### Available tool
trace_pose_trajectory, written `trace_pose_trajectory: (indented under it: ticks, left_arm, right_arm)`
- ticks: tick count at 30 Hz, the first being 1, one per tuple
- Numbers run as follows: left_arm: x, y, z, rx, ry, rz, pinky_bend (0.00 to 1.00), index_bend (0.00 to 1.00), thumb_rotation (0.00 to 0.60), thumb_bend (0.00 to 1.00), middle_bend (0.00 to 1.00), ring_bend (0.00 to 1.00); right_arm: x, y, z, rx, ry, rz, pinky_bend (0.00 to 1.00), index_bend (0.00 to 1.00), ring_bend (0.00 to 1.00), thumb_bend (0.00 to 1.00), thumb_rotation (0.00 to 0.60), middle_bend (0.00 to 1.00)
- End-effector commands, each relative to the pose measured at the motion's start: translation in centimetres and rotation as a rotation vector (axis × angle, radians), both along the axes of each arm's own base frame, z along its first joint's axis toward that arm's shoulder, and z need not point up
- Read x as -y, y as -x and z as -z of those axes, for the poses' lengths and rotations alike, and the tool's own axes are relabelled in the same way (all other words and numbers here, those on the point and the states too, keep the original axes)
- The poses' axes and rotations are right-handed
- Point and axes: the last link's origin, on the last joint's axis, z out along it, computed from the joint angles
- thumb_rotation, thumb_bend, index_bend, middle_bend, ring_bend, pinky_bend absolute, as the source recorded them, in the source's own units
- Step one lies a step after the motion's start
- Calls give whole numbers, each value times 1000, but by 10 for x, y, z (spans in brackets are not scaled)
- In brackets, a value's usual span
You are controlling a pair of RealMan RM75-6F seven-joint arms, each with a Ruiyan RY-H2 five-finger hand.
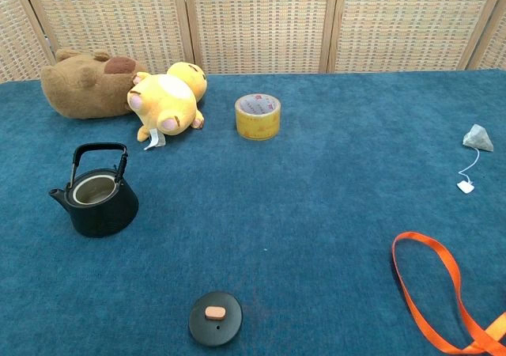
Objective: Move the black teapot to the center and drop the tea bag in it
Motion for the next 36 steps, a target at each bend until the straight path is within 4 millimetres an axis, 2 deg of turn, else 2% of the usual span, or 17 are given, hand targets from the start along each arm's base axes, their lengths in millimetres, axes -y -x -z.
trace_pose_trajectory:
  ticks: [1,4,17,20,26,28,36]
  left_arm:
    - [-10,-7,1,-21,26,8,0,254,600,429,115,110]
    - [-25,-16,2,-61,43,15,0,312,600,428,124,110]
    - [-86,-38,17,-50,211,10,0,330,600,428,124,111]
    - [-100,-41,19,-33,258,-5,0,329,600,428,102,104]
    - [-116,-46,25,-15,318,-20,0,301,600,428,35,42]
    - [-125,-51,31,8,356,-20,0,299,600,464,20,17]
    - [-147,-55,42,-35,381,-36,0,299,600,765,0,0]
  right_arm:
    - [0,0,0,1,-3,0,209,225,130,152,600,166]
    - [0,1,0,2,-4,1,209,225,130,151,600,166]
    - [-3,3,-3,3,6,9,209,225,130,151,600,166]
    - [-4,3,-3,4,4,10,209,225,130,151,600,166]
    - [-4,4,-2,6,3,13,210,225,130,151,600,166]
    - [-6,5,-2,8,4,20,209,225,130,151,600,166]
    - [-7,6,-3,8,6,22,210,225,130,151,600,167]
